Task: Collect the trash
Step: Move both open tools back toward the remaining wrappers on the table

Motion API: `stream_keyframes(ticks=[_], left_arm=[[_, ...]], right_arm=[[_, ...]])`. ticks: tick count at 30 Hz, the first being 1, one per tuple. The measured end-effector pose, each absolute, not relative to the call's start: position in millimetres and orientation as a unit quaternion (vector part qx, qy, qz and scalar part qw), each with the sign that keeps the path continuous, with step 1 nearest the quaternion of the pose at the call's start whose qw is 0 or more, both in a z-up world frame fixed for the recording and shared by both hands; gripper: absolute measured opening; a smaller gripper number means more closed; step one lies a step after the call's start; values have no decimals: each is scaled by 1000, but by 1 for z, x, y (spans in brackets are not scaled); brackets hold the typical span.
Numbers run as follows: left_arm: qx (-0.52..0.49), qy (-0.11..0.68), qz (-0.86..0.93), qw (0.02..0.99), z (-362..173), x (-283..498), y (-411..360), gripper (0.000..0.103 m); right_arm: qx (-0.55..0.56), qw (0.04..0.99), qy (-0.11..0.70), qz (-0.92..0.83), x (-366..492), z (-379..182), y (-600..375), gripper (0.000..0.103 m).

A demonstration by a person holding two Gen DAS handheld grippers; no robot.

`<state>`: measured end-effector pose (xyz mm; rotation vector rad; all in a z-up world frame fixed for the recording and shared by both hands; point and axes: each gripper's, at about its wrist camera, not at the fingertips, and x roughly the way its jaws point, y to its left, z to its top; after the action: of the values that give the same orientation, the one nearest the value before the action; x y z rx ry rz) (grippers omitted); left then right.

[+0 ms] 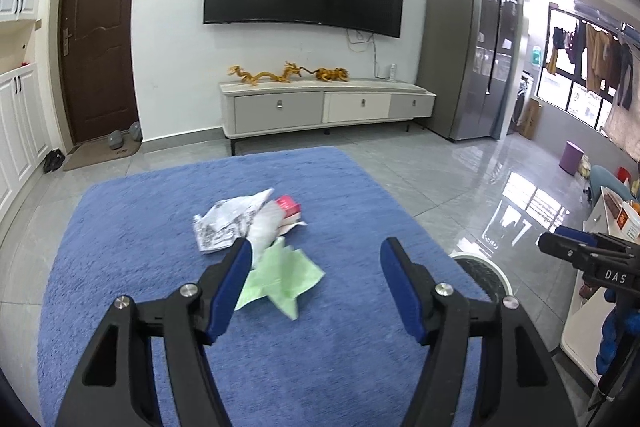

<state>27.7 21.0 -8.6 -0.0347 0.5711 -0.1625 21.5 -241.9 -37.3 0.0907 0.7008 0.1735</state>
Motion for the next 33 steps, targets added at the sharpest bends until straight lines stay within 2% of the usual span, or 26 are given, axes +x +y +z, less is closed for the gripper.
stream_keyframes(ticks=[20,33], left_arm=[[-34,314,-57,947,-39,43,79,65],[-40,360,-30,932,-78,62,150,65]], right_arm=[[23,924,365,108,45,-46,-195,58],[-2,896,403,185,89,-74,-134,58]])
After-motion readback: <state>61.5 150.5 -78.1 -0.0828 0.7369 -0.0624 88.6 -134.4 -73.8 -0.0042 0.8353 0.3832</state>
